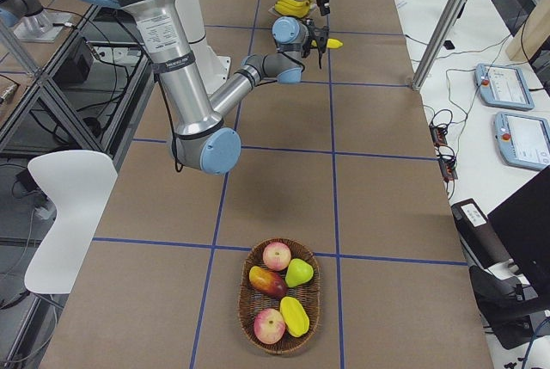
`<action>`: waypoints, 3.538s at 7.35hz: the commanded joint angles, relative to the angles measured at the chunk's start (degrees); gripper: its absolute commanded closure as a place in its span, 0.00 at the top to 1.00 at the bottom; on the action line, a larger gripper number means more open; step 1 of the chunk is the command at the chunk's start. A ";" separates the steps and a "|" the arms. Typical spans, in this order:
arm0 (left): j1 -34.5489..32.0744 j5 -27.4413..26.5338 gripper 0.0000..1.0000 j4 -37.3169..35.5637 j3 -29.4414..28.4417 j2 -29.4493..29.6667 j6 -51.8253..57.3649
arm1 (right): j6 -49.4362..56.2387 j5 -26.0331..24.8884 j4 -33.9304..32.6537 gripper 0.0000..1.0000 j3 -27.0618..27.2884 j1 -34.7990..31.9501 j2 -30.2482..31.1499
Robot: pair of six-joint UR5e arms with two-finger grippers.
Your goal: Transfer all bananas from basket to plate
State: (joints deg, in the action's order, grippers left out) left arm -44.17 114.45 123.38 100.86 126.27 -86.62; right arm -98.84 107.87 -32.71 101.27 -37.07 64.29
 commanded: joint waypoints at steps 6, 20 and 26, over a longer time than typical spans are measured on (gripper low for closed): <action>4.70 -0.01 0.98 -0.51 -4.45 4.43 -0.66 | 10.05 -3.81 -0.42 0.00 -0.02 6.22 -1.80; 5.58 2.19 0.00 -2.18 -3.22 4.25 -0.83 | 15.52 -5.83 -0.25 1.00 0.59 6.75 -0.84; 3.73 3.35 0.00 -37.83 13.88 -5.95 17.65 | 15.35 -9.25 0.10 1.00 4.02 5.87 7.33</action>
State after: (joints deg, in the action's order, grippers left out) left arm -40.50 119.62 101.31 108.94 120.86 -76.64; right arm -83.43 99.99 -32.61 105.31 -31.16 70.56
